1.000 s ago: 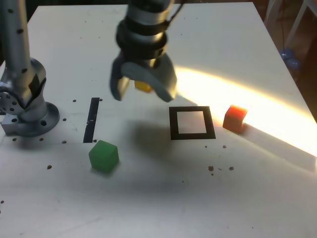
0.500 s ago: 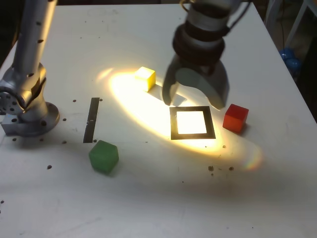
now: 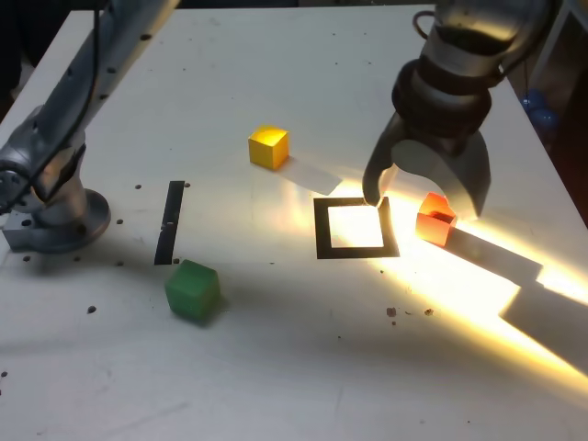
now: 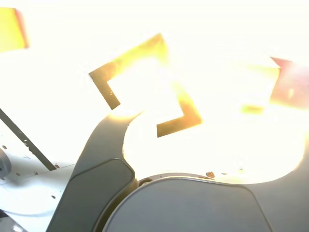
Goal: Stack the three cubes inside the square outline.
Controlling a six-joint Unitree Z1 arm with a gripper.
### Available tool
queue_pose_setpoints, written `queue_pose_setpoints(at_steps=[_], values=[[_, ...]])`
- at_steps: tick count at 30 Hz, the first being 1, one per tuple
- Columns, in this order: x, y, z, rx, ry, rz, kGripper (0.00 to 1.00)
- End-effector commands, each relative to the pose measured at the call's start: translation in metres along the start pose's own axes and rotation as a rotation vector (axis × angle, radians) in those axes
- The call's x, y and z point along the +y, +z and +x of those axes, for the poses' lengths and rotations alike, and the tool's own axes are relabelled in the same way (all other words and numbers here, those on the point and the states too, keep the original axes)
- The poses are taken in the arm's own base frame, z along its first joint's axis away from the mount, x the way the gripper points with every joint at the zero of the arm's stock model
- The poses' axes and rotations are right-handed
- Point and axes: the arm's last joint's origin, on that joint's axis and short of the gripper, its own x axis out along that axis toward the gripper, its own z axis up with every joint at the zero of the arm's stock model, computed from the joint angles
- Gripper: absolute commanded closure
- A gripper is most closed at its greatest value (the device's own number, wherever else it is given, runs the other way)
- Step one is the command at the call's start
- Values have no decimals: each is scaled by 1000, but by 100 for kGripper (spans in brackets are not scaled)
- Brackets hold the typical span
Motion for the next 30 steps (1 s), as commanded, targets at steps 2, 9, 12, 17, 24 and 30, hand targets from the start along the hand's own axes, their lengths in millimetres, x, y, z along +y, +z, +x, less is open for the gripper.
queue_pose_setpoints(at_steps=[2, 9, 12, 17, 24, 30], values=[[1, 13, 14, 28, -27, 17, 7], [2, 32, 33, 44, -58, 32, 13], [3, 36, 36, 44, -63, 34, 17], [4, 40, 38, 45, -57, 32, 30], [6, 42, 38, 51, -21, 20, 60], [7, 42, 36, 51, -6, 19, 70]])
